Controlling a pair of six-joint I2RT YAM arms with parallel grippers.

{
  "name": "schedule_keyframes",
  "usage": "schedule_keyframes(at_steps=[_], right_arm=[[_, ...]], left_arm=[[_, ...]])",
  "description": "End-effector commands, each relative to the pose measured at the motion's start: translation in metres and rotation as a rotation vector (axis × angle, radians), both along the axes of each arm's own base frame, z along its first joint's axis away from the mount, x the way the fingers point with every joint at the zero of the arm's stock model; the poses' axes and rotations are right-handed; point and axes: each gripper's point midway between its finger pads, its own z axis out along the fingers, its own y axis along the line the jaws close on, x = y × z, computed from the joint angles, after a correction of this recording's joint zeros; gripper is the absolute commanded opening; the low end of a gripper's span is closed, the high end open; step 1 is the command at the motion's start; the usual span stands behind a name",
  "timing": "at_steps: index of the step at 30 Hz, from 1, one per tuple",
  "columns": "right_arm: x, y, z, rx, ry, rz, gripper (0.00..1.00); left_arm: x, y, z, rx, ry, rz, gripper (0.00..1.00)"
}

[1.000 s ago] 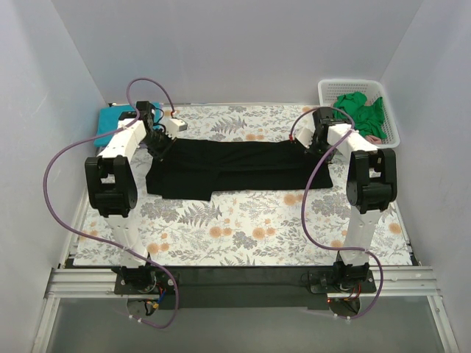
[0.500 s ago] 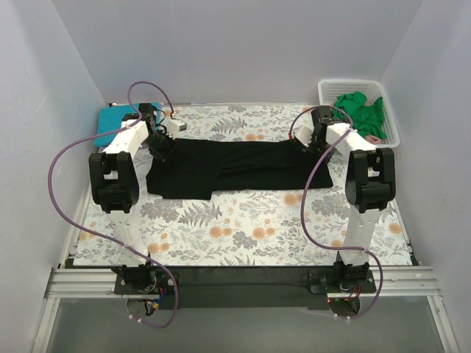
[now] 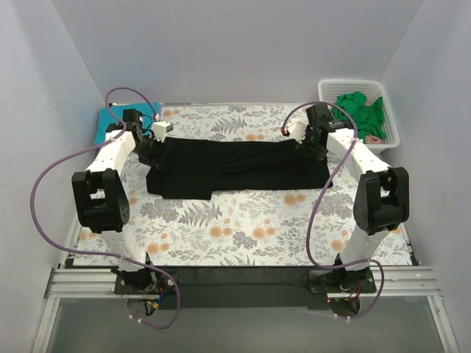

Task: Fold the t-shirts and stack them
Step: Fold the tshirt

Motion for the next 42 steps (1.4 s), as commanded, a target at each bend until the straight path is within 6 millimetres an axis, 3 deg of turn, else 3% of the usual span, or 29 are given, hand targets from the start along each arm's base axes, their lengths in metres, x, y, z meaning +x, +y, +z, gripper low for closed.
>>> schedule_keyframes(at_steps=[1, 7, 15, 19, 26, 30, 34, 35, 36, 37, 39, 42], right_arm=[[-0.03, -0.001, -0.035, 0.035, 0.125, -0.044, 0.21], [-0.042, -0.003, -0.071, 0.025, 0.218, -0.076, 0.14], [-0.056, -0.014, -0.118, -0.045, 0.311, -0.095, 0.11], [-0.077, -0.023, -0.128, -0.082, 0.348, -0.084, 0.1], [-0.124, -0.037, -0.121, -0.096, 0.369, -0.067, 0.1], [-0.135, -0.043, -0.109, -0.1, 0.335, -0.073, 0.11], [-0.105, -0.02, -0.063, 0.021, 0.244, -0.092, 0.2], [-0.098, -0.009, -0.051, 0.075, 0.232, -0.093, 0.28], [-0.083, 0.012, -0.024, 0.186, 0.201, -0.084, 0.29], [-0.08, 0.026, -0.013, 0.234, 0.199, -0.068, 0.3], [-0.072, 0.056, 0.015, 0.348, 0.187, -0.053, 0.31], [-0.082, 0.11, 0.032, 0.486, 0.234, 0.001, 0.31]], left_arm=[[-0.011, -0.007, -0.006, -0.045, 0.023, 0.047, 0.48], [-0.015, 0.003, -0.027, -0.009, 0.039, 0.113, 0.4], [-0.054, 0.015, -0.082, 0.06, 0.175, 0.113, 0.34], [-0.087, 0.009, -0.087, 0.043, 0.234, 0.063, 0.29], [-0.141, 0.013, -0.072, 0.084, 0.238, 0.022, 0.29], [-0.16, 0.0, -0.06, 0.014, 0.265, 0.026, 0.29], [-0.154, -0.02, -0.017, -0.096, 0.161, -0.066, 0.34], [-0.155, -0.028, -0.004, -0.141, 0.133, -0.091, 0.39], [-0.151, -0.028, 0.007, -0.131, 0.083, -0.102, 0.4], [-0.149, -0.025, 0.008, -0.113, 0.061, -0.109, 0.4], [-0.145, -0.013, -0.001, -0.045, 0.055, -0.11, 0.43], [-0.143, -0.014, -0.009, -0.047, 0.064, -0.107, 0.47]])
